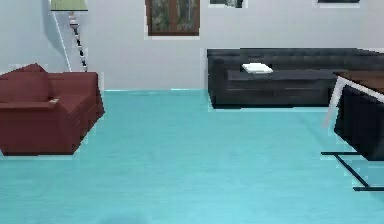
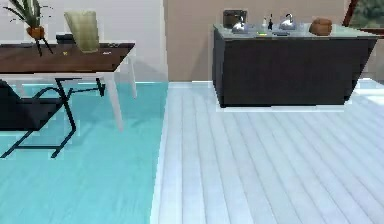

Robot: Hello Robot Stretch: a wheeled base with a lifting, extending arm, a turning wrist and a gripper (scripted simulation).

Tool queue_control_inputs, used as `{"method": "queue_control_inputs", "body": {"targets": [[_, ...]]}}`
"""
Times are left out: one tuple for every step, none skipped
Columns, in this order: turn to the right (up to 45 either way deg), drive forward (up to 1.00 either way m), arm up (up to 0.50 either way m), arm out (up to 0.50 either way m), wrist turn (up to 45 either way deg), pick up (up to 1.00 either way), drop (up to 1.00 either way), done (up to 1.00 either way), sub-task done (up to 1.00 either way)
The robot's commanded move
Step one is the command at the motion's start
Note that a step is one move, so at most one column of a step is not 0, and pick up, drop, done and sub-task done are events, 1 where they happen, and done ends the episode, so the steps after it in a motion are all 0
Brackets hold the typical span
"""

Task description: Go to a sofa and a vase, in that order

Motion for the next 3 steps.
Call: {"method": "queue_control_inputs", "body": {"targets": [[0.0,1.0,0.0,0.0,0.0,0.0,0.0,0.0,0.0],[0.0,1.0,0.0,0.0,0.0,0.0,0.0,0.0,0.0],[0.0,0.25,0.0,0.0,0.0,0.0,0.0,0.0,0.0]]}}
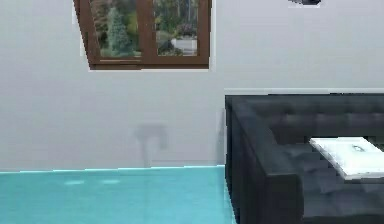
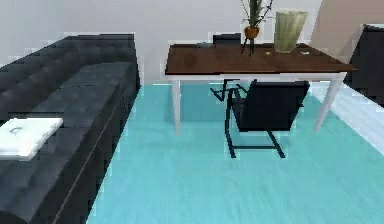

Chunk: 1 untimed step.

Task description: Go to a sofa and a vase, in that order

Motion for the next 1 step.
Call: {"method": "queue_control_inputs", "body": {"targets": [[45.0,0.0,0.0,0.0,0.0,0.0,0.0,0.0,0.0]]}}
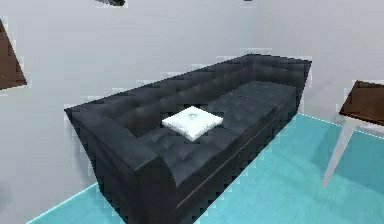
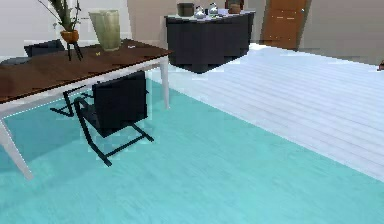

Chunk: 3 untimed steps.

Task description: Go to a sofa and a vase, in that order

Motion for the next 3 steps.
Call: {"method": "queue_control_inputs", "body": {"targets": [[9.0,0.0,0.0,0.0,0.0,0.0,0.0,0.0,0.0],[0.0,0.0,0.0,0.0,0.0,0.0,0.0,0.0,1.0],[45.0,0.0,0.0,0.0,0.0,0.0,0.0,0.0,0.0]]}}
